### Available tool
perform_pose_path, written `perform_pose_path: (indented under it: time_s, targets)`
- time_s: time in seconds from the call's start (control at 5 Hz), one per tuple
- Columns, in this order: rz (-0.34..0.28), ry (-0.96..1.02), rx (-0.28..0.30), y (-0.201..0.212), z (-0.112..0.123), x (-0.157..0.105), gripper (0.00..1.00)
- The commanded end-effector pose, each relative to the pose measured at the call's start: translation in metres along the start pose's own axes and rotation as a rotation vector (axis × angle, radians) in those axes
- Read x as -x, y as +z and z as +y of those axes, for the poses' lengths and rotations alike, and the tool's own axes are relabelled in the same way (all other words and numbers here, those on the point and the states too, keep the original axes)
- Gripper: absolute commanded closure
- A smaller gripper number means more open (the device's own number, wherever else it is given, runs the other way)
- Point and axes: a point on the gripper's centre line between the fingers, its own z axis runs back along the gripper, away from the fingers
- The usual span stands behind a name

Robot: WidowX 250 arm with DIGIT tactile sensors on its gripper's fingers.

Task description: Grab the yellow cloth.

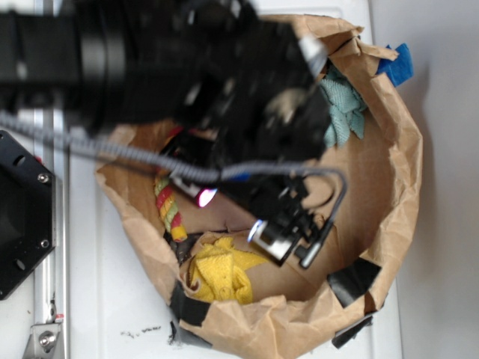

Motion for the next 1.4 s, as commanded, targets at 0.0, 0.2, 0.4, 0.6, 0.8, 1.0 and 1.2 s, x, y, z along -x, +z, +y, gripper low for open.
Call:
perform_pose_path:
  time_s: [0.0, 0.2, 0.4, 0.6, 0.8, 1.0, 1.2]
  targets:
    - [-0.061, -0.002, 0.069, -0.010, -0.013, 0.024, 0.00]
    - [-0.019, 0.017, 0.092, -0.020, -0.021, 0.033, 0.00]
    - [0.005, 0.025, 0.084, -0.030, -0.025, 0.038, 0.00]
    - [0.033, 0.027, 0.060, -0.041, -0.027, 0.041, 0.00]
    - [0.089, 0.033, 0.021, -0.053, -0.022, 0.046, 0.00]
    - [0.123, 0.050, -0.011, -0.061, -0.021, 0.043, 0.00]
    - [0.137, 0.089, -0.017, -0.063, -0.019, 0.036, 1.00]
